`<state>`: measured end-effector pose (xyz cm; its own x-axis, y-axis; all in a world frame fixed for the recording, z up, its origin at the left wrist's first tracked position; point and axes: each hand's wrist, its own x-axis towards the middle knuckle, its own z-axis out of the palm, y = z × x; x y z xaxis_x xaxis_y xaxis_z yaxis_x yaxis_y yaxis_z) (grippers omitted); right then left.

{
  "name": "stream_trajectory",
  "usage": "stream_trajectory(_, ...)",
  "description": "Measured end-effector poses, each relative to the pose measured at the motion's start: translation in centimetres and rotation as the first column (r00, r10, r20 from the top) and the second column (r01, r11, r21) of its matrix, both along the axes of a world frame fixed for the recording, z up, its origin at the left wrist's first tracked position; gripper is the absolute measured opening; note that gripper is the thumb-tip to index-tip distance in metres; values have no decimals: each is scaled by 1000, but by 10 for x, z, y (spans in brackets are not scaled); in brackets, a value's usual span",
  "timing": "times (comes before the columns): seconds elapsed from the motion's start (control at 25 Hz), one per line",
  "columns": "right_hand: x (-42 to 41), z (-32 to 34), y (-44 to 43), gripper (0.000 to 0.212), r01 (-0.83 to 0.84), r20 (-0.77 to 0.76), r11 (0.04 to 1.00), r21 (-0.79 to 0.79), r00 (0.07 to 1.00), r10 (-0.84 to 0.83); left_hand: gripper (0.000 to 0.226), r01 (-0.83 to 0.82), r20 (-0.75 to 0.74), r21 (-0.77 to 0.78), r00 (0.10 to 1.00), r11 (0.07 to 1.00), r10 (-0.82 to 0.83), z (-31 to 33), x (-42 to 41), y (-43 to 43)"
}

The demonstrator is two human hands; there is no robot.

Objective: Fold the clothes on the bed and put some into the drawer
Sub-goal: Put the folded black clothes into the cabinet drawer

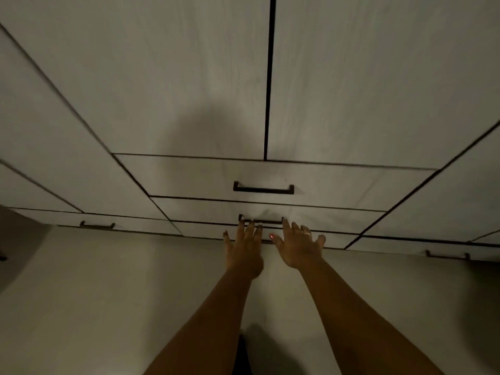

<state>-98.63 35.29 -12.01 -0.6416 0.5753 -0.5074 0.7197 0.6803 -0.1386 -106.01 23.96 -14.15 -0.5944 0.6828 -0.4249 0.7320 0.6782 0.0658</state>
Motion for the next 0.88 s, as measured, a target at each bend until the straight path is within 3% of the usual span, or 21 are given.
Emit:
stream_trajectory(0.16,-62,-103,32,65,-18,-3,999,28,1000,18,68,56,145,75,987,996,-67,-102,-65,36)
stream_trajectory(0.4,-108,-207,63,63,-18,9,999,-35,1000,18,76,151,168,79,972,985,-163,-207,-139,64)
stream_trajectory(0.6,-112,-229,62,60,-3,-43,1000,11,999,4,70,130,128,119,981,984,-145,-224,-135,73)
stream_trajectory(0.88,-96,-230,40,62,33,-43,999,-27,998,-35,71,169,206,-44,966,985,-157,-211,-123,62)
